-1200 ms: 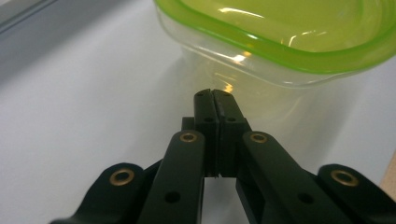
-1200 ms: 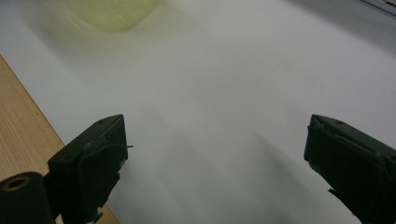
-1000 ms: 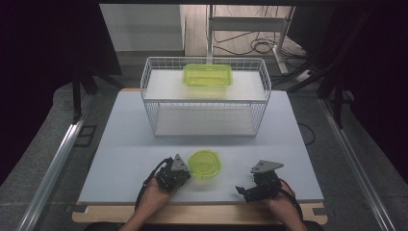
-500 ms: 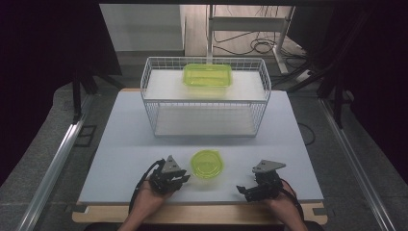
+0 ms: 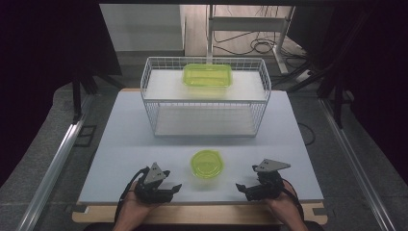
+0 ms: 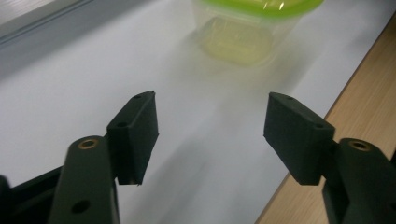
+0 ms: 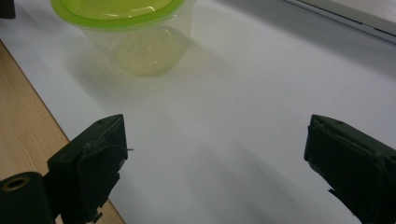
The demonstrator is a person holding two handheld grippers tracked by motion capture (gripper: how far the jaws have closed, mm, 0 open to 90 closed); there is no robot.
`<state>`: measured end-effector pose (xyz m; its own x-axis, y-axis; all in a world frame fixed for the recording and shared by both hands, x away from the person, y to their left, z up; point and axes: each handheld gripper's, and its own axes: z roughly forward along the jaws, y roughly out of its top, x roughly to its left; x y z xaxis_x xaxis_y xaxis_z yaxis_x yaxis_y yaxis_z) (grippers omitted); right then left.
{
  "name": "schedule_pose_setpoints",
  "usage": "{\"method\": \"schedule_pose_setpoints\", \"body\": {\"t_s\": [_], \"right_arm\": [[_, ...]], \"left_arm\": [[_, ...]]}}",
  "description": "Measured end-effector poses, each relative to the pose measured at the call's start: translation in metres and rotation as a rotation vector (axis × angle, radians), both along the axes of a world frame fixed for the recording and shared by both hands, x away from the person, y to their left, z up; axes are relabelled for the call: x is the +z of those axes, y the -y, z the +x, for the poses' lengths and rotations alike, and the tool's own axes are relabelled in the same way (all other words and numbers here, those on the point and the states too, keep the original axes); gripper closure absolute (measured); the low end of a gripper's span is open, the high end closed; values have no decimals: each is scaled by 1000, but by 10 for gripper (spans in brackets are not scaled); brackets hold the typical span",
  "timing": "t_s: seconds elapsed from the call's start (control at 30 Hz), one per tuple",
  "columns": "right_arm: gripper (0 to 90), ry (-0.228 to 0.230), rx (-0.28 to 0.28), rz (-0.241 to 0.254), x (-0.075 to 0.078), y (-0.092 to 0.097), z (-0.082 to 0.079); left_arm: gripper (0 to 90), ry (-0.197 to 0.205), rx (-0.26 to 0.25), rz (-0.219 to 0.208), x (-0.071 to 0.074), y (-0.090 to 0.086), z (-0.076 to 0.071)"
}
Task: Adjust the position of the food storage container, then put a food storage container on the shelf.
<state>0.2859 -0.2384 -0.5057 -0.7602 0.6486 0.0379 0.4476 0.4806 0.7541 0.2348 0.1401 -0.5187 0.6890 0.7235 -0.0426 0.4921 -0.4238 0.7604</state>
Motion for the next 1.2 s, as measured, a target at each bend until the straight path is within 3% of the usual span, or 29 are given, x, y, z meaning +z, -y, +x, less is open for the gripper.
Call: {"method": "schedule_pose_setpoints", "body": {"t_s": [0.23, 0.4, 0.77, 0.93, 1.07, 1.2], "right_arm": [[59, 21, 21, 4, -1, -3, -2], [57, 25, 27, 3, -2, -3, -2], [16, -11, -9, -13, -4, -8, 1], [7, -44, -36, 29, 0, -13, 5], [50, -42, -32, 31, 9, -18, 9], [155, -113, -33, 87, 15, -19, 20]], "left_arm": [[184, 10, 22, -16, 0, -10, -10], [63, 18, 28, 22, -4, -14, -18], [32, 56, 45, 7, -5, -20, -17], [25, 68, 48, -4, -7, -22, -16], [25, 74, 47, 0, -8, -22, -16], [26, 67, 29, 16, -8, -20, -16]]}}
